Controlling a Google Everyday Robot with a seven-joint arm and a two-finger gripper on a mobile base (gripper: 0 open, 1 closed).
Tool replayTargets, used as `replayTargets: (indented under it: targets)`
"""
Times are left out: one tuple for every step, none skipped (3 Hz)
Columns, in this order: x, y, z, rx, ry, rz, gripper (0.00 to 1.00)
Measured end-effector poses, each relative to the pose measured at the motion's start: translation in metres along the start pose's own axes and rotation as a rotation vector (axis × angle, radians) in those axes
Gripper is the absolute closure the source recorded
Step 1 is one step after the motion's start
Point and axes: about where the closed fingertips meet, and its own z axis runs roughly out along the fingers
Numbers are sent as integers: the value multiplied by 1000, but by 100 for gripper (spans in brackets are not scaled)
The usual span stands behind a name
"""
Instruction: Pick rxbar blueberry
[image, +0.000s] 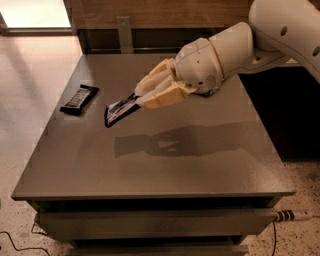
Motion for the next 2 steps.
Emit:
replayTargets:
  targets:
    - [-34, -8, -33, 48, 10, -66, 100]
    - [-34, -8, -32, 48, 10, -66, 100]
